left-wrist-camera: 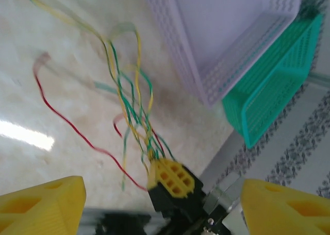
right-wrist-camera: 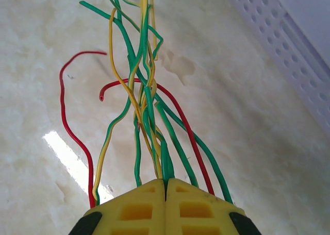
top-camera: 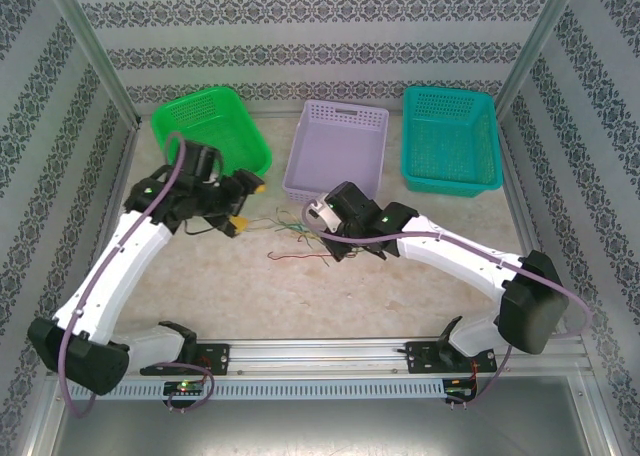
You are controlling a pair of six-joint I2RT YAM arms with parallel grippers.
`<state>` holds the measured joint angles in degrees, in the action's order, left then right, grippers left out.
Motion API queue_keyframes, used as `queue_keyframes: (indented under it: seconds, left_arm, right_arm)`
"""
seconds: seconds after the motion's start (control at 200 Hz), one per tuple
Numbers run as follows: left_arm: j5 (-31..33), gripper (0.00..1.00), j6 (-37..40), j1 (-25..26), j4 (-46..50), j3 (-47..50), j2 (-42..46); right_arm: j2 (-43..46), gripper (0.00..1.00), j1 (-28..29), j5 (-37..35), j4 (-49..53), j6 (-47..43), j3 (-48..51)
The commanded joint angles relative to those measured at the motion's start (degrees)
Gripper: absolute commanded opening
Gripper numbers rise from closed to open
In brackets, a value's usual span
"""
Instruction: Untangle the cables
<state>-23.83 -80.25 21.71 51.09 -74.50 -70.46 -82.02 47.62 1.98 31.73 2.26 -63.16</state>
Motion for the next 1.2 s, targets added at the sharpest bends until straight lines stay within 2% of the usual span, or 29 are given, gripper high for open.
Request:
queue_keyframes:
  seconds: [0.0,0.17,0.31,0.38,0.45,0.53,0.6,0.629,0.694,0.754,0.844,0.904,0.989,1.064,1.194]
  left_arm:
    - [-0.1,0.81,-13.1,5.5,-5.7,2.9,-3.4]
    - [0.9,0.82,-18.2,7.7,-13.0,7.9,-7.2]
    - [0.6,0.81,-17.0,7.7,-16.2,6.9,-12.1]
    - [0.1,0.76,-15.2,7.8,-15.5,6.3,-14.1]
    - [-0.1,0.65,-14.4,7.9,-15.9,7.3,-14.8]
    - [0.2,0.46,-13.9,7.9,-16.1,8.6,-14.8]
    - [1.2,0.09,-14.0,7.9,-16.3,9.7,-14.1]
    - [1.8,0.0,-14.1,7.9,-16.4,9.9,-13.6]
    - [2.6,0.0,-14.2,7.9,-16.3,9.9,-12.9]
    - [3.5,0.0,-14.6,7.9,-16.5,9.9,-12.2]
    - [5.0,0.0,-16.4,8.0,-18.6,11.1,-10.5]
    - [6.4,0.0,-18.0,8.0,-19.9,12.3,-9.2]
    - [8.2,0.0,-19.5,8.0,-21.4,13.4,-8.1]
    - [8.3,0.0,-19.7,7.9,-21.8,13.4,-8.1]
    - [8.1,0.0,-19.7,7.9,-22.4,13.5,-8.5]
  right_arm:
    - [0.5,0.0,1.0,-0.8,-3.9,-2.2,-2.4]
    - [1.1,0.0,2.1,1.8,-4.7,-3.4,-3.0]
    - [3.1,0.0,2.8,3.6,-5.9,-2.9,-1.5]
    - [3.9,0.0,2.9,4.8,-6.1,-2.7,-1.1]
    - [4.7,0.0,3.0,5.7,-6.3,-2.6,-0.8]
    - [5.7,0.0,2.8,6.5,-6.4,-2.4,-0.8]
    - [6.4,0.0,2.7,7.7,-6.4,-2.3,-0.8]
    - [6.6,0.0,2.4,7.9,-5.9,-1.9,-0.9]
    - [7.1,0.0,1.0,7.9,-5.0,0.6,-1.4]
    - [8.5,0.14,-1.7,7.9,-4.4,5.3,-1.5]
    - [12.8,0.41,-7.6,9.7,-4.4,14.3,-0.8]
    - [16.4,0.5,-12.0,11.9,-5.2,21.3,0.7]
    - [21.4,0.54,-17.3,16.0,-6.8,29.3,4.3]
    - [25.2,0.56,-20.6,16.6,-6.0,35.5,7.4]
    - [28.2,0.46,-27.1,24.8,-5.1,49.5,13.8]
